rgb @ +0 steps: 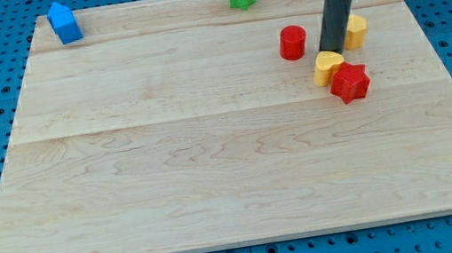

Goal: Move the heart away from the red star

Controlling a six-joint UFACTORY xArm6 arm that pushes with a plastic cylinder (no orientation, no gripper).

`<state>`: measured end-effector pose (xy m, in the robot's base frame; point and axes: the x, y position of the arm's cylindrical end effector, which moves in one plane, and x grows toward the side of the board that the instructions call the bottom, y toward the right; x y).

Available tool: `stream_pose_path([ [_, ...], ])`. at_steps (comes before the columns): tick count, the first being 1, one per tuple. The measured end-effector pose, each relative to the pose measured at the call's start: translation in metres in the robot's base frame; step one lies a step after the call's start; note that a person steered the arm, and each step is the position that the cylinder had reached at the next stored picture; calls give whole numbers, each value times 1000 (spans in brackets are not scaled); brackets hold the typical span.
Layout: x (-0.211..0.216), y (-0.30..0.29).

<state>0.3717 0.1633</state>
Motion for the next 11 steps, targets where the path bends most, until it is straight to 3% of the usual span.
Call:
stream_pose_path([
  [1, 14, 32],
  [4, 43, -103],
  [6, 22, -91],
  [8, 28, -218],
  [9, 28, -200],
  [11, 18, -45],
])
